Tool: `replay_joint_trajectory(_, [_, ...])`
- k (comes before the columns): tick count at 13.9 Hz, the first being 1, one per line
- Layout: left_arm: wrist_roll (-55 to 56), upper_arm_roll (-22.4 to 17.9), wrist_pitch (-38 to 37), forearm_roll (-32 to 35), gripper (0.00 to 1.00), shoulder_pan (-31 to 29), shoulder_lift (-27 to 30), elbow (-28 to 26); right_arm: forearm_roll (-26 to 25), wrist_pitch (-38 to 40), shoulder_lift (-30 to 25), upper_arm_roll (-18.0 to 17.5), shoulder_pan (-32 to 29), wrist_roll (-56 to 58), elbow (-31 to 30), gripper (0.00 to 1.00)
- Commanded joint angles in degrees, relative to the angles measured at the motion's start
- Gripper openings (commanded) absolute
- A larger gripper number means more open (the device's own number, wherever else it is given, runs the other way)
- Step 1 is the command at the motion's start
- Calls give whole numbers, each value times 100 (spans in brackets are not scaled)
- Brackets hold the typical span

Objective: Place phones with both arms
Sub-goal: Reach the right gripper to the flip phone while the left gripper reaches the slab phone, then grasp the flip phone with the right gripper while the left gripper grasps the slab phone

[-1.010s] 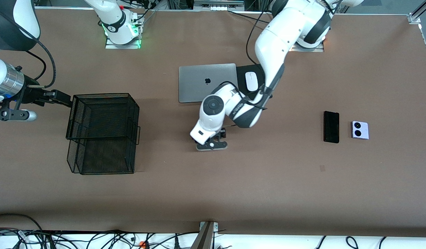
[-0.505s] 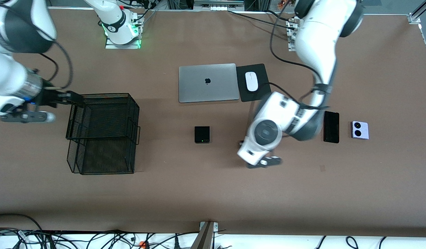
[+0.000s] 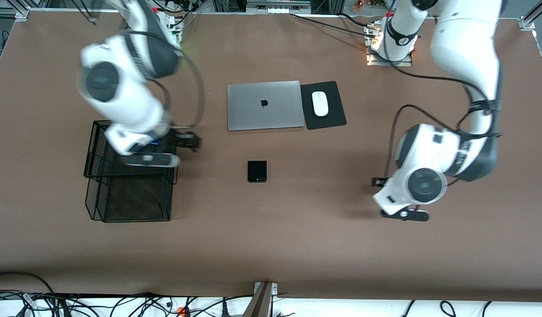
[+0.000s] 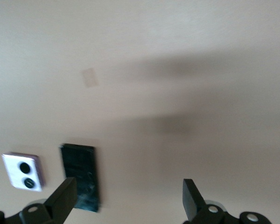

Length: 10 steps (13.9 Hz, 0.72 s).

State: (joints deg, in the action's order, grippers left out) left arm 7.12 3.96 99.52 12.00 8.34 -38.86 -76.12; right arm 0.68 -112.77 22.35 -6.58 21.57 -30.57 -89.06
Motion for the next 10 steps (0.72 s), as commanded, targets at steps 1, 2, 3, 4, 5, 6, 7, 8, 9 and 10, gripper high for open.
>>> replay_joint_trajectory(1, [-989,88,1303,171,100,-586,1027,-2016,20,-42,1110,78,486,-300,1099,100])
replay_joint_trajectory(2, [-1384,96,1594,171,100,-806,1151,-2352,2,-165,1400,87,628,-414,1319,100])
replay_joint_trajectory(3, [-1789,96,1789,171,100,-991,1213,-2607,-59,-349,1621,95,751,-537,1408,100])
replay_joint_trajectory(4, [-2036,105,1904,163,100,-1184,1249,-2767,-164,-612,1780,96,865,-608,1400,100])
replay_joint_trajectory(5, [-2091,149,2053,93,100,-1412,1249,-2916,-304,-832,1929,104,953,-652,1400,100])
replay_joint_trajectory(6, [-2135,193,2246,92,100,-1623,1258,-3083,-401,-938,2061,104,1007,-713,1400,100])
replay_joint_trajectory(7, [-2135,219,2535,83,100,-1756,1249,-3259,-446,-1000,2167,104,1033,-766,1400,100])
replay_joint_trajectory(8, [-2135,211,2738,83,100,-1792,1240,-3434,-446,-1105,2272,104,1051,-767,1400,100])
replay_joint_trajectory(9, [-2135,211,2844,83,100,-1801,1231,-3523,-446,-1176,2352,104,1077,-767,1392,100])
replay_joint_trajectory(10, [-2118,219,2993,75,100,-1845,1231,-3689,-455,-1229,2431,104,1103,-767,1392,100])
